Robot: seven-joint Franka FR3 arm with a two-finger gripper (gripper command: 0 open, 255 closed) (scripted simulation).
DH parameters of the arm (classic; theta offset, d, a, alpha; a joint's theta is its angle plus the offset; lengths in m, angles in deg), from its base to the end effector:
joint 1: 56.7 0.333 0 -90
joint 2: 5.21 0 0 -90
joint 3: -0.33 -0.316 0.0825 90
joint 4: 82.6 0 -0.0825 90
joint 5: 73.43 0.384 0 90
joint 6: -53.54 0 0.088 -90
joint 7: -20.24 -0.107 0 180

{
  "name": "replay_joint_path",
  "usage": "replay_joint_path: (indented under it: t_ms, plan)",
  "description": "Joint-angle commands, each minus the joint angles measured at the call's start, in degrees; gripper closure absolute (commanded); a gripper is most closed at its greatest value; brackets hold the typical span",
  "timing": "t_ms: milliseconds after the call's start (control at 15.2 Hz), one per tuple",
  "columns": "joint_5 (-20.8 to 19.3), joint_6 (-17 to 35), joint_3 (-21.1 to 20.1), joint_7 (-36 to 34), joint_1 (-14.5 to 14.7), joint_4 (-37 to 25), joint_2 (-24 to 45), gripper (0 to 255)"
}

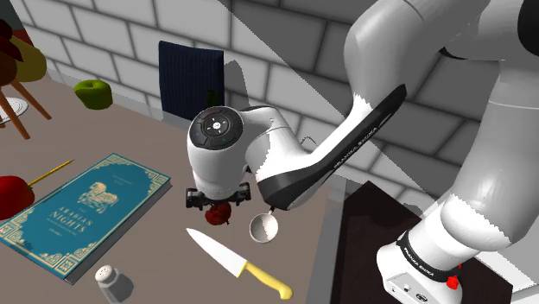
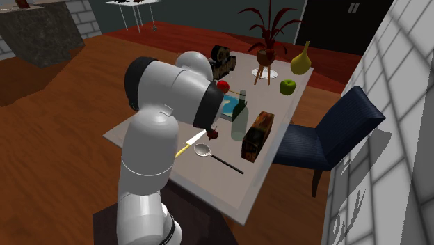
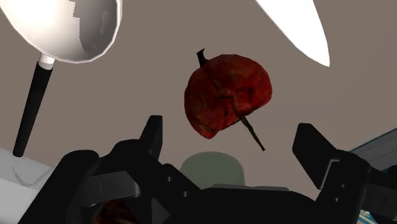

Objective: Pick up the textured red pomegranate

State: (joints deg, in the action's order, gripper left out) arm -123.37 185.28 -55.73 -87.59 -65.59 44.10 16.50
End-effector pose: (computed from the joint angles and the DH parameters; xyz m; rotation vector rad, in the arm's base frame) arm 0.3797 0.3859 0.2718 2.9353 -0.6911 0.4422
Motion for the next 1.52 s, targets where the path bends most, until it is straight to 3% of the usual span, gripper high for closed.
replay_joint_path:
  t_ms: [0, 198, 330, 396, 990, 1452]
  plan:
    - [-2.0, 0.2, 1.4, -1.6, 1.3, -0.3, 1.6, 0]
    - [-5.2, 1.0, 3.7, -4.0, 3.2, -0.6, 4.1, 0]
    - [-5.2, 1.0, 3.7, -4.0, 3.3, -0.6, 4.1, 0]
    - [-5.2, 1.0, 3.7, -3.9, 3.2, -0.5, 4.1, 255]
    - [-5.2, 1.0, 3.7, -4.0, 3.2, -0.6, 4.1, 255]
    - [1.2, -0.5, -0.8, 0.8, -0.5, -0.3, -0.8, 255]
